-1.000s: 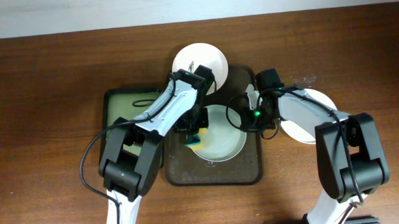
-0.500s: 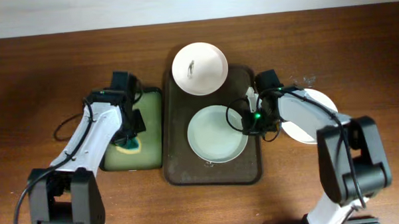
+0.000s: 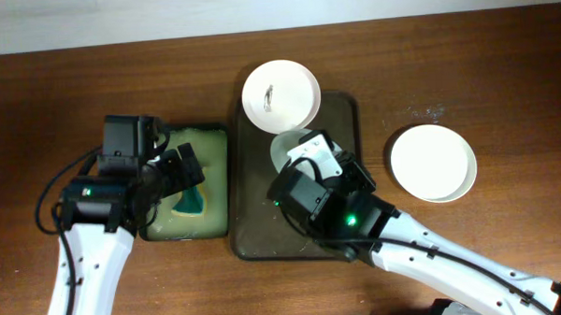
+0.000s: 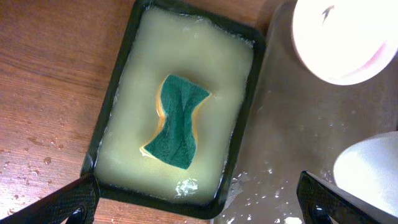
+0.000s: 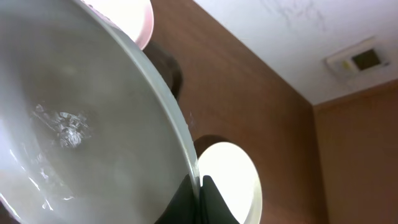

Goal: Clean dirty plates on tray and stack at the side

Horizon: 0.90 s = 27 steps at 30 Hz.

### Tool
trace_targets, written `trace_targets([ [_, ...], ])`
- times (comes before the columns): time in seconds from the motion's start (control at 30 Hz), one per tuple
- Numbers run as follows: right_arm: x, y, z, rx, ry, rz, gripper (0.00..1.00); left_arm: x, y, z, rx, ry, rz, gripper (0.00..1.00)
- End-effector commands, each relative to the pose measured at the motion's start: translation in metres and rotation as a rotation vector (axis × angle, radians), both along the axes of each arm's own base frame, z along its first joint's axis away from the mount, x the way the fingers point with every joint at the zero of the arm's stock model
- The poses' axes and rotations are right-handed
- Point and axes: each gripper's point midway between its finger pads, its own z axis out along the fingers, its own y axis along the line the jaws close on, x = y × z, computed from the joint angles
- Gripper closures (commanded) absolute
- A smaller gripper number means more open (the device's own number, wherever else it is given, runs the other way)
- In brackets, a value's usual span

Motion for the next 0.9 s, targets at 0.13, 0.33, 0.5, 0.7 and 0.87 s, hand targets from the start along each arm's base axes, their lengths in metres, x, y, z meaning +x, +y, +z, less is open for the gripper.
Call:
trace_targets([
  [0.13, -0.013, 0.003, 0.04, -0.147, -0.196, -0.014, 0.96, -0.001, 0.002, 0.009, -0.002, -0.025, 0.007, 0.01],
  [0.33, -0.013, 0.002, 0.039, -0.148, -0.191, -0.015, 0.96, -0.001, 0.002, 0.009, -0.002, -0.025, 0.007, 0.01],
  [0.5, -0.013, 0.003, 0.039, -0.147, -0.188, -0.013, 0.96, -0.001, 0.002, 0.009, -0.002, -0.025, 0.007, 0.01],
  [0.7, -0.003, -0.004, 0.014, 0.124, -0.126, -0.12, 0.96, -0.001, 0.002, 0.009, -0.002, -0.025, 0.007, 0.01],
  [0.87, 0.025, -0.11, -0.062, 0.883, 0.475, -0.283, 0.96, -0.001, 0.002, 0.009, -0.002, -0.025, 0.007, 0.01],
])
